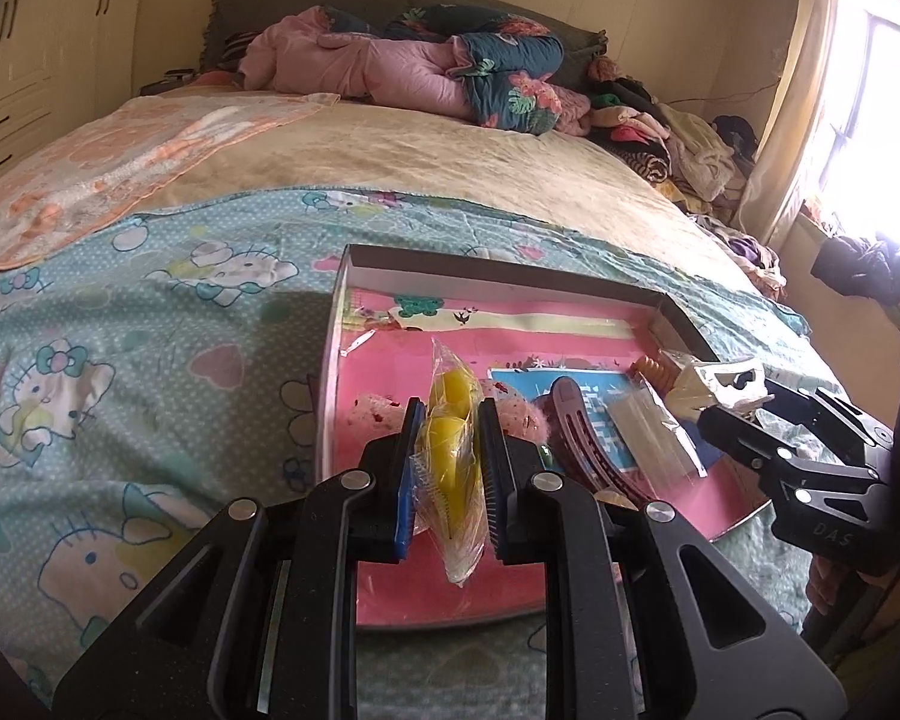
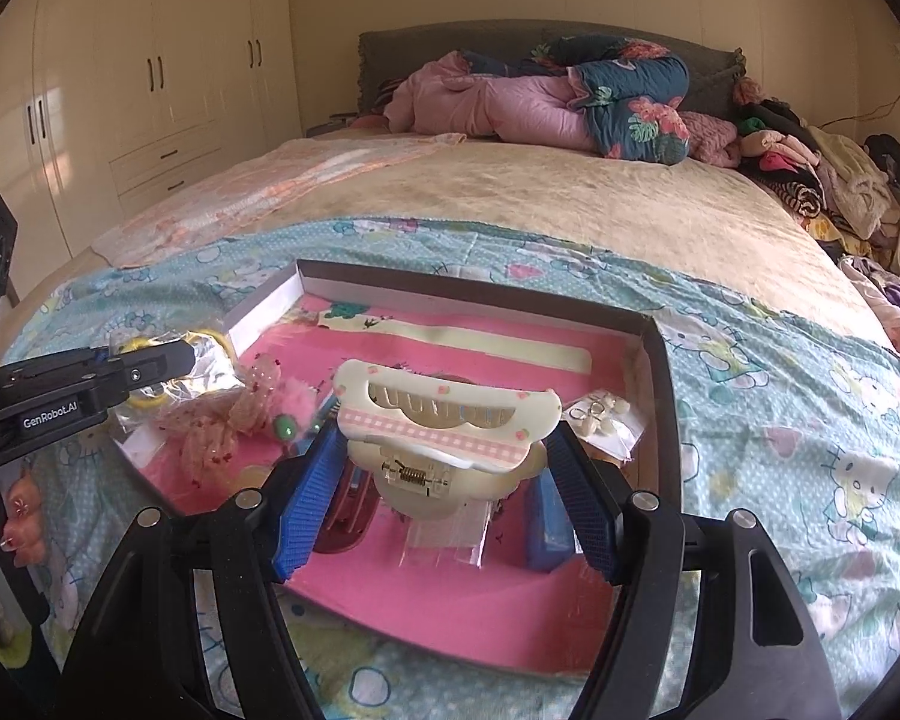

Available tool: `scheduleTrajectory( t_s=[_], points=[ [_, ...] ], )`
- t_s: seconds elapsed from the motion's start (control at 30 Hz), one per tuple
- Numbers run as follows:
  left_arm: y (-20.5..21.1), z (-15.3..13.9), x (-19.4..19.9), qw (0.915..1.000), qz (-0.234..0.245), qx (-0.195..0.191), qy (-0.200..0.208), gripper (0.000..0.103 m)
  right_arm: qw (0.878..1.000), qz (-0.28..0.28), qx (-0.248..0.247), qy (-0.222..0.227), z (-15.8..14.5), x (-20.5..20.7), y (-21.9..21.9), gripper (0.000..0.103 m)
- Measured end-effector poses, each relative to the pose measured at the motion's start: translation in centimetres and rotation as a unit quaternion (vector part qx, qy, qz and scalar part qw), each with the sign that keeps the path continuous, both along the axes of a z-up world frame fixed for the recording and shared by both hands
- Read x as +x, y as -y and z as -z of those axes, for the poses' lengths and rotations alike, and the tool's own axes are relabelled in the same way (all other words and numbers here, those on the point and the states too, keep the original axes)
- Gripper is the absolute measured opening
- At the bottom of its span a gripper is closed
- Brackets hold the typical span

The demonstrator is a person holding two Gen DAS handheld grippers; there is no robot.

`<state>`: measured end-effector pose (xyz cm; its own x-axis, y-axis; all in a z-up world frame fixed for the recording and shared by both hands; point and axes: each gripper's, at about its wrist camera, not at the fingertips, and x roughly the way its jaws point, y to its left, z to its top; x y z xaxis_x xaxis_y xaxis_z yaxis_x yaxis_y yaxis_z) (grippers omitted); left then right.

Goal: Organize jewelry
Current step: 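Carry the yellow bangles with the left tool while the right tool carries the white clip into the box, then open the right tool releasing the white clip while the left tool releases the bangles in the box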

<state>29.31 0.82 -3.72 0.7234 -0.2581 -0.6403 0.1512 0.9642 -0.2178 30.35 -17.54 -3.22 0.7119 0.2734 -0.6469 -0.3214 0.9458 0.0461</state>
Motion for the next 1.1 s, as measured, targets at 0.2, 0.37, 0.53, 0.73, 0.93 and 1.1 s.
scheduleTrajectory(
  t_s=[0.2, 0.37, 0.53, 0.73, 0.93, 1.1],
  points=[
    [0.4, 0.8, 0.7, 0.9999, 0.007, -0.005, -0.005, 0.012, 0.999, 0.000, -0.001, -0.035, 1.5, 1.3, -0.5, 0.067],
    [0.2, 1.2, 0.5, 0.9999, 0.004, -0.002, -0.010, 0.017, 0.999, -0.002, -0.002, -0.048, 2.4, 1.1, -0.8, 0.068],
    [0.1, 1.4, -0.2, 0.9999, 0.004, 0.000, -0.011, 0.029, 0.999, -0.001, -0.006, -0.034, 2.1, -0.2, -0.7, 0.079],
    [0.2, 0.8, -1.7, 1.0000, 0.003, 0.002, -0.002, 0.044, 1.000, 0.012, -0.003, -0.007, 0.8, -2.4, 0.5, 0.085],
    [0.2, -0.4, -3.8, 0.9999, 0.000, 0.002, 0.014, 0.057, 0.999, 0.023, -0.006, 0.021, -0.2, -5.4, 1.5, 0.091],
    [0.2, -1.1, -5.7, 0.9997, -0.003, 0.002, 0.026, 0.070, 0.999, 0.031, -0.001, 0.040, -0.8, -7.8, 2.3, 0.095]
  ],
)
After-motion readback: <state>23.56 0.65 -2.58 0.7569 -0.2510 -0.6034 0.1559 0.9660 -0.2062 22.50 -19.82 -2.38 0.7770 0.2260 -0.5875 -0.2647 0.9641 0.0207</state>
